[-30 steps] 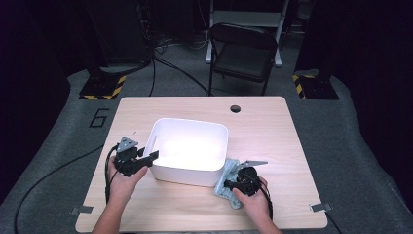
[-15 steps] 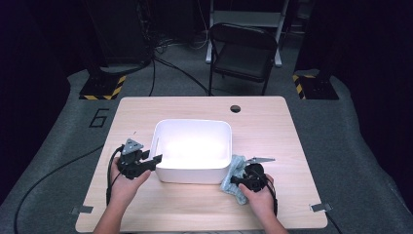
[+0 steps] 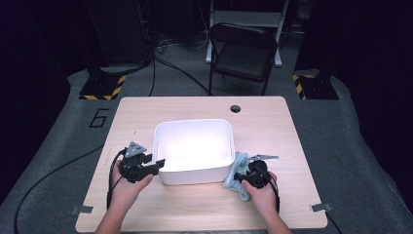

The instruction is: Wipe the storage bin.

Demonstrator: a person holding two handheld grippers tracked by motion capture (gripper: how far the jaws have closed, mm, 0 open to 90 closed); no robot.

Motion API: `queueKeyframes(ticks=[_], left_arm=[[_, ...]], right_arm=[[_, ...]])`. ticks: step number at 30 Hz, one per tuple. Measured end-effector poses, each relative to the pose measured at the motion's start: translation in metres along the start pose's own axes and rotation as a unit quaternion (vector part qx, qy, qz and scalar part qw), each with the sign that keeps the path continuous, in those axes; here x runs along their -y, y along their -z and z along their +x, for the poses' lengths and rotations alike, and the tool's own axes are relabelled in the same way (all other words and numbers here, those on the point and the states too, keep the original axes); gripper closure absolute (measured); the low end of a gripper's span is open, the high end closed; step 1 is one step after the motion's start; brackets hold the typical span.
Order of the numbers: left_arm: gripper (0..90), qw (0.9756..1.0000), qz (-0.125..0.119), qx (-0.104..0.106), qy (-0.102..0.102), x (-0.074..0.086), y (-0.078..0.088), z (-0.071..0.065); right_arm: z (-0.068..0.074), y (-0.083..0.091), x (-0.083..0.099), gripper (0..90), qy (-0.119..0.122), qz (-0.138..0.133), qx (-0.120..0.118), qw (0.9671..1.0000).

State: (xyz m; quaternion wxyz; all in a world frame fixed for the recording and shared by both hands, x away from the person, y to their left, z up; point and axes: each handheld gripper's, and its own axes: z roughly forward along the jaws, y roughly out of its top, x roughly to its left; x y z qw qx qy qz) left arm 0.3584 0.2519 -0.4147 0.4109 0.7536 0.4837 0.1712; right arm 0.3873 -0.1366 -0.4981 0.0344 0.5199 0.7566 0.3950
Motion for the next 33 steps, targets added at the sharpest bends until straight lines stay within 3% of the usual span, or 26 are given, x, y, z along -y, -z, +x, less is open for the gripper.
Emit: queueKeyframes(ticks=[5, 15, 19, 27, 33], left_arm=[[43.0, 0.9999, 0.000, 0.011, 0.011, 0.001, -0.001, -0.003], [37.7, 0.9998, -0.008, 0.015, -0.010, 0.000, 0.002, 0.001], [39.2, 0.9993, -0.023, 0.028, -0.011, -0.002, 0.006, 0.007], [41.2, 0.9986, -0.042, 0.031, -0.002, -0.007, 0.001, 0.022], [41.5, 0.9983, -0.051, 0.023, -0.017, -0.015, -0.011, 0.029]], right_arm=[[-0.007, 0.002, -0.002, 70.1, -0.007, -0.005, 0.004, 1.0000], [-0.008, 0.002, -0.004, 69.9, -0.009, -0.005, 0.005, 0.9999], [-0.008, 0.002, -0.004, 69.8, -0.007, -0.006, 0.007, 0.9999], [-0.004, 0.008, 0.000, 69.5, -0.009, -0.012, 0.008, 0.9999], [0.002, 0.014, 0.005, 69.4, 0.005, -0.024, 0.003, 0.9997]])
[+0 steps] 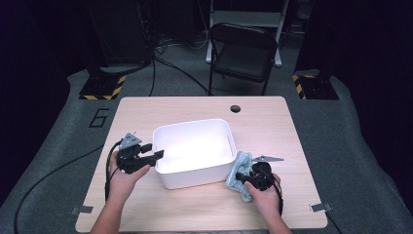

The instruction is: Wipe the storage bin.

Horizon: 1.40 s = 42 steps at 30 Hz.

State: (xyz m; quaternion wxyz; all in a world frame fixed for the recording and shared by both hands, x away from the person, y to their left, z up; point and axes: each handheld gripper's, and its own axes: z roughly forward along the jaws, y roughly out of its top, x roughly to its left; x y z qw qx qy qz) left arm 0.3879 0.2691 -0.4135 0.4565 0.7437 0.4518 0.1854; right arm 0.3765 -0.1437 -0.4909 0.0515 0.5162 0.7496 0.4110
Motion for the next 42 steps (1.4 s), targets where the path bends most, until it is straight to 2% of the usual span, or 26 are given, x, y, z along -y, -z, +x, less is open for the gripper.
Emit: queueKeyframes(ticks=[5, 9, 11, 13, 17, 19, 22, 23, 25, 30, 33, 35, 38, 40, 42], left_arm=[[43.6, 0.9999, 0.004, -0.006, -0.009, -0.003, -0.012, 0.011], [46.2, 0.9999, 0.006, -0.010, -0.003, -0.006, -0.017, 0.018], [48.4, 0.9999, -0.001, -0.013, 0.000, -0.008, -0.020, 0.020], [49.3, 0.9997, -0.005, -0.022, 0.002, -0.011, -0.023, 0.021], [53.5, 0.9996, -0.012, -0.025, 0.005, -0.018, -0.027, 0.025], [55.5, 0.9995, -0.012, -0.027, 0.001, -0.021, -0.031, 0.028], [59.1, 0.9996, -0.011, -0.024, 0.011, -0.021, -0.037, 0.033], [59.4, 0.9996, -0.009, -0.023, 0.012, -0.021, -0.039, 0.034], [61.2, 0.9997, -0.008, -0.012, 0.018, -0.020, -0.041, 0.036], [66.6, 0.9998, -0.019, -0.011, 0.002, -0.021, -0.045, 0.036], [67.8, 0.9997, -0.020, -0.012, -0.004, -0.021, -0.045, 0.036], [68.3, 0.9997, -0.016, -0.016, -0.010, -0.021, -0.044, 0.034], [68.4, 0.9996, -0.006, -0.020, -0.018, -0.021, -0.040, 0.030], [68.2, 0.9995, -0.001, -0.021, -0.022, -0.020, -0.038, 0.026], [68.0, 0.9994, 0.004, -0.023, -0.027, -0.020, -0.035, 0.022]], right_arm=[[0.005, 0.005, 0.004, 69.3, -0.005, -0.003, -0.005, 1.0000], [0.006, 0.009, 0.005, 69.2, -0.005, -0.010, -0.008, 0.9999], [0.007, 0.011, 0.006, 69.2, -0.009, -0.012, -0.010, 0.9998], [0.008, 0.013, 0.006, 69.2, -0.008, -0.018, -0.010, 0.9998], [0.010, 0.018, 0.007, 69.0, -0.001, -0.029, -0.010, 0.9995], [0.011, 0.020, 0.008, 69.0, 0.000, -0.034, -0.011, 0.9994], [0.012, 0.023, 0.008, 69.0, 0.006, -0.037, -0.012, 0.9992], [0.012, 0.024, 0.008, 69.0, 0.002, -0.038, -0.013, 0.9992], [0.013, 0.025, 0.008, 69.0, 0.006, -0.045, -0.014, 0.9989], [0.019, 0.032, 0.007, 68.9, 0.007, -0.057, -0.020, 0.9981], [0.022, 0.033, 0.006, 68.9, 0.020, -0.064, -0.021, 0.9976], [0.023, 0.033, 0.005, 68.9, 0.023, -0.063, -0.022, 0.9975], [0.023, 0.033, 0.005, 68.8, 0.014, -0.063, -0.022, 0.9976], [0.021, 0.033, 0.004, 68.8, 0.019, -0.066, -0.021, 0.9974], [0.020, 0.033, 0.003, 68.8, 0.012, -0.067, -0.019, 0.9975]])
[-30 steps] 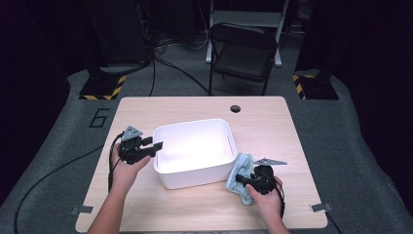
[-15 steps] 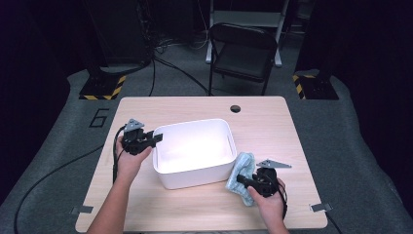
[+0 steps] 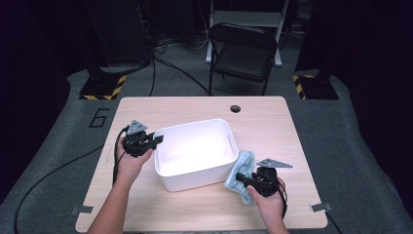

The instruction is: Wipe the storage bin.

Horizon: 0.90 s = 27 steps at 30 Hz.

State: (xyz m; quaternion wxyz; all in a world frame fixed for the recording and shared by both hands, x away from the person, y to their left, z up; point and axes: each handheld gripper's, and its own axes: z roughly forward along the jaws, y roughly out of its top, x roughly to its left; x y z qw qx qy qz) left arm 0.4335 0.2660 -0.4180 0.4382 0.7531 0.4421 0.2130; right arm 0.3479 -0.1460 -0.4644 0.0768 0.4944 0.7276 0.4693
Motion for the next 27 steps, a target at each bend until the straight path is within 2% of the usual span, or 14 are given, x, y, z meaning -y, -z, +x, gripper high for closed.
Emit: queueKeyframes(ticks=[3, 6, 10, 14, 18, 26, 27], left_arm=[[67.2, 0.9999, 0.006, 0.002, -0.012, 0.001, 0.004, -0.005], [66.5, 1.0000, 0.003, 0.005, -0.007, 0.004, 0.008, -0.007], [65.8, 0.9998, 0.006, 0.000, -0.017, 0.007, 0.014, -0.012], [65.6, 0.9999, 0.003, -0.003, -0.014, 0.010, 0.018, -0.015], [65.5, 0.9999, 0.004, -0.007, -0.010, 0.013, 0.023, -0.020], [65.6, 0.9998, 0.007, -0.013, -0.011, 0.016, 0.029, -0.026], [65.6, 0.9998, 0.008, -0.013, -0.012, 0.017, 0.030, -0.027]], right_arm=[[-0.003, 0.000, -0.001, 68.8, 0.000, -0.005, 0.001, 1.0000], [-0.006, 0.001, -0.001, 68.8, -0.007, -0.002, 0.007, 1.0000], [-0.008, -0.002, 0.000, 68.8, -0.004, -0.003, 0.006, 1.0000], [-0.011, -0.007, 0.002, 68.8, -0.006, 0.010, 0.007, 0.9999], [-0.012, -0.010, 0.004, 68.8, -0.018, 0.022, 0.006, 0.9996], [-0.019, -0.021, 0.008, 68.8, -0.015, 0.049, 0.009, 0.9987], [-0.020, -0.023, 0.009, 68.8, -0.022, 0.053, 0.009, 0.9983]])
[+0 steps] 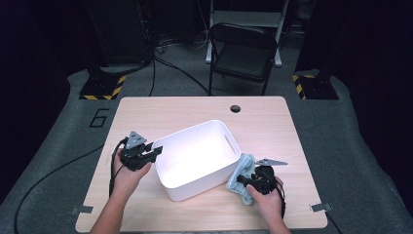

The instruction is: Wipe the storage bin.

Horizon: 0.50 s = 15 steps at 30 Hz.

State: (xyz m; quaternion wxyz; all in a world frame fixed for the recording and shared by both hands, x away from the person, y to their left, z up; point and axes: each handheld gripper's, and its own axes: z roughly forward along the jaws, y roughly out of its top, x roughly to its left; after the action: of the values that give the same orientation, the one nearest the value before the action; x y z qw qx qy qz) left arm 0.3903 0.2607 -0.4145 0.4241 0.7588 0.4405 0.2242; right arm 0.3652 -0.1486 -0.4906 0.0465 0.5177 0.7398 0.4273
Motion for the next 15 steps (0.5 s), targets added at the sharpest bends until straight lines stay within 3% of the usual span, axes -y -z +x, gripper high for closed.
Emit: queueKeyframes(ticks=[6, 15], left_arm=[[65.1, 1.0000, -0.003, -0.005, 0.006, 0.0027, 0.0026, -0.0048], [62.1, 0.9999, 0.006, 0.002, 0.010, 0.0072, 0.0082, -0.0096]], right_arm=[[-0.0079, -0.0084, 0.0006, 68.9, -0.002, 0.017, 0.002, 0.9998], [-0.0101, -0.0091, -0.0063, 69.0, -0.004, 0.008, 0.017, 0.9998]])
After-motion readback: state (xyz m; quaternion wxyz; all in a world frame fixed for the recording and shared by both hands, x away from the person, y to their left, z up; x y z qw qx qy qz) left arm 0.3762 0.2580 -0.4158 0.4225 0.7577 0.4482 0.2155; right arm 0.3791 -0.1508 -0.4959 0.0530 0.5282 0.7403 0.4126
